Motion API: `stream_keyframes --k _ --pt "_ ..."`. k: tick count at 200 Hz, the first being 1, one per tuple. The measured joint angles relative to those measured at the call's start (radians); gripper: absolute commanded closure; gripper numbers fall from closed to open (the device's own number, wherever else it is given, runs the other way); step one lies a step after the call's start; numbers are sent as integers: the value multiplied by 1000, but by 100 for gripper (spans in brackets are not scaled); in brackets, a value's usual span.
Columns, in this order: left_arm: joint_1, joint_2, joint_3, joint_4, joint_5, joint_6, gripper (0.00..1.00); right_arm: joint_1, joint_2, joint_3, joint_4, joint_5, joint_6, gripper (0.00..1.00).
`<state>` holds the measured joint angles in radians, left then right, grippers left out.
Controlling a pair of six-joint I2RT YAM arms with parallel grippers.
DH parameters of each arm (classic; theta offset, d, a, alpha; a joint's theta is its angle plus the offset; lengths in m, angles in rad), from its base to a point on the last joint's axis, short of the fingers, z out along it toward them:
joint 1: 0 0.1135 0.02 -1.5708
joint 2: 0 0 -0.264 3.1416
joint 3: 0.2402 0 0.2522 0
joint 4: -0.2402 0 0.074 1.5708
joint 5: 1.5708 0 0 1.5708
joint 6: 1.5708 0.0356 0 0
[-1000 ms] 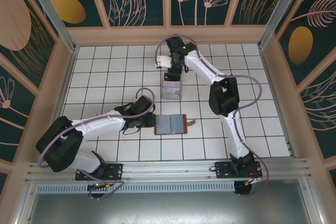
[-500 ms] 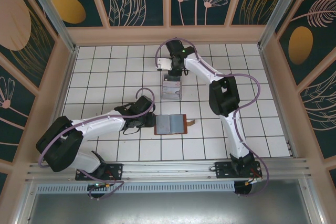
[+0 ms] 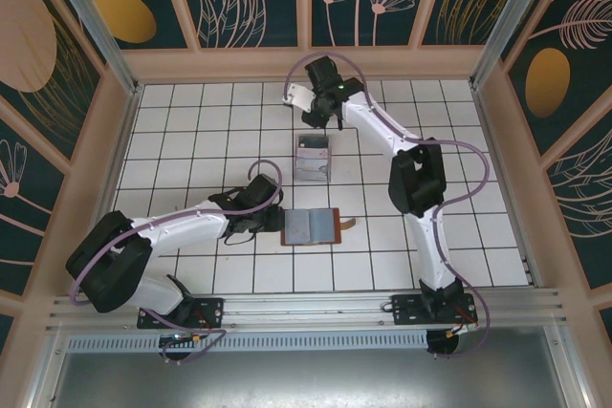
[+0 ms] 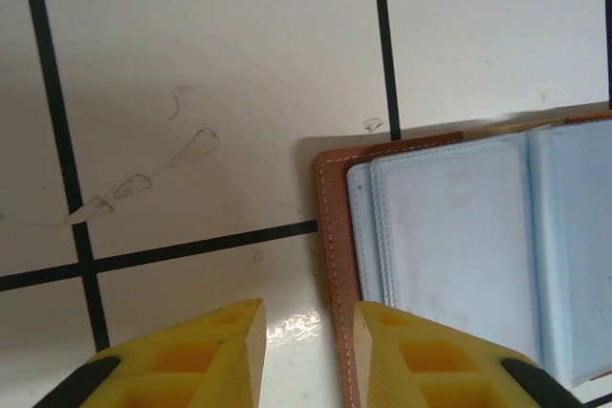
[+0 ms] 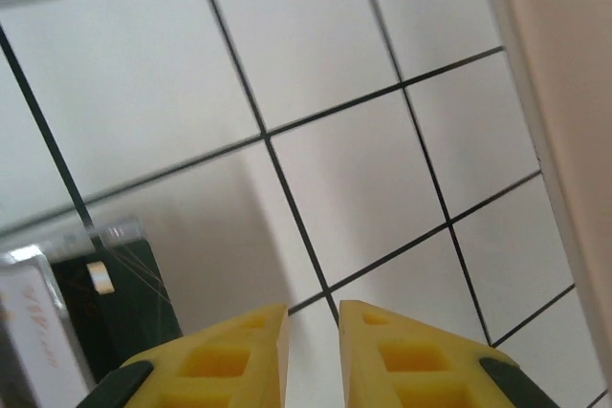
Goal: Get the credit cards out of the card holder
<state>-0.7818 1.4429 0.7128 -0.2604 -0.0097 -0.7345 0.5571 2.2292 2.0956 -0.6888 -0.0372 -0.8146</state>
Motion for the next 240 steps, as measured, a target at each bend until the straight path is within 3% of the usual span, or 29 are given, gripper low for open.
stream_keyframes --k 135,187,240 --pt "14 54 70 41 20 47 69 6 -557 -828 356 -195 1039 96" --pt "119 56 75 48 31 85 67 54 -635 -955 379 -272 1301 97" --pt "201 11 75 47 20 132 61 158 -654 -1059 381 -307 1439 92"
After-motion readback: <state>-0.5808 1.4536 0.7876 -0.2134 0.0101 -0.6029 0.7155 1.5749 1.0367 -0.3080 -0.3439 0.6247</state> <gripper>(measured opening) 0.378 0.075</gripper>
